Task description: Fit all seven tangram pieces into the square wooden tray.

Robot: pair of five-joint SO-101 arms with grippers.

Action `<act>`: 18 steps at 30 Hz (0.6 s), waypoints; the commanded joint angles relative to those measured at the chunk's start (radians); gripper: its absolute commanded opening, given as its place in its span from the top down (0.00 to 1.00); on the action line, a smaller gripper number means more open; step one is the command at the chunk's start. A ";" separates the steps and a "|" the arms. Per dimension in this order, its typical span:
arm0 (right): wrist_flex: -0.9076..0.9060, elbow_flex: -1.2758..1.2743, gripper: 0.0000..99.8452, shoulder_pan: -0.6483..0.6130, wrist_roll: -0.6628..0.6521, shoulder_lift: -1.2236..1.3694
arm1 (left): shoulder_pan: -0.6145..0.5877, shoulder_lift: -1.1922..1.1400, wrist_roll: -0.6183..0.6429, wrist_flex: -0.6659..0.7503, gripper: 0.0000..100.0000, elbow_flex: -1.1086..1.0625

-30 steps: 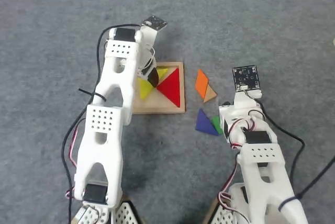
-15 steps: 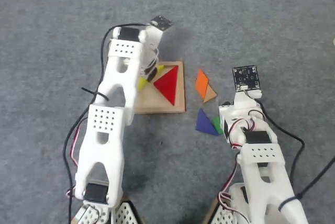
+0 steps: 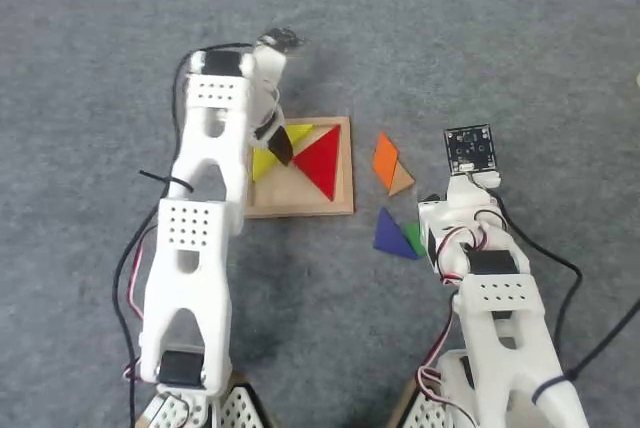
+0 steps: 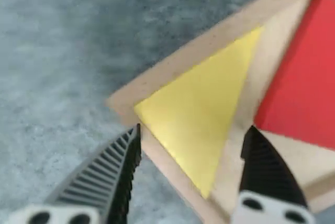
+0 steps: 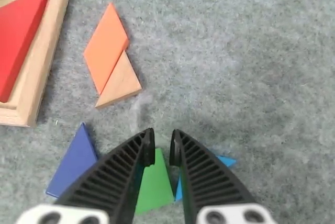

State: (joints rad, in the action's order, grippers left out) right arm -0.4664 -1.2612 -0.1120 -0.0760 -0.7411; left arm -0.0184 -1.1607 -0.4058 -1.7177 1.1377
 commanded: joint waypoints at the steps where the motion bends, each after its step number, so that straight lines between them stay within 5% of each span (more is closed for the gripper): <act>1: 0.019 0.006 0.93 -0.005 -0.012 -0.024 | 0.052 -0.028 -0.032 -0.005 0.70 0.018; 18: 0.019 0.006 0.93 -0.005 -0.012 -0.024 | 0.118 0.041 -0.124 -0.038 0.74 -0.170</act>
State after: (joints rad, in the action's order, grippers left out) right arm -0.4664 -1.2612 -0.1120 -0.0760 -0.7411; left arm 0.0506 -1.1254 -0.5132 -1.7162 1.0150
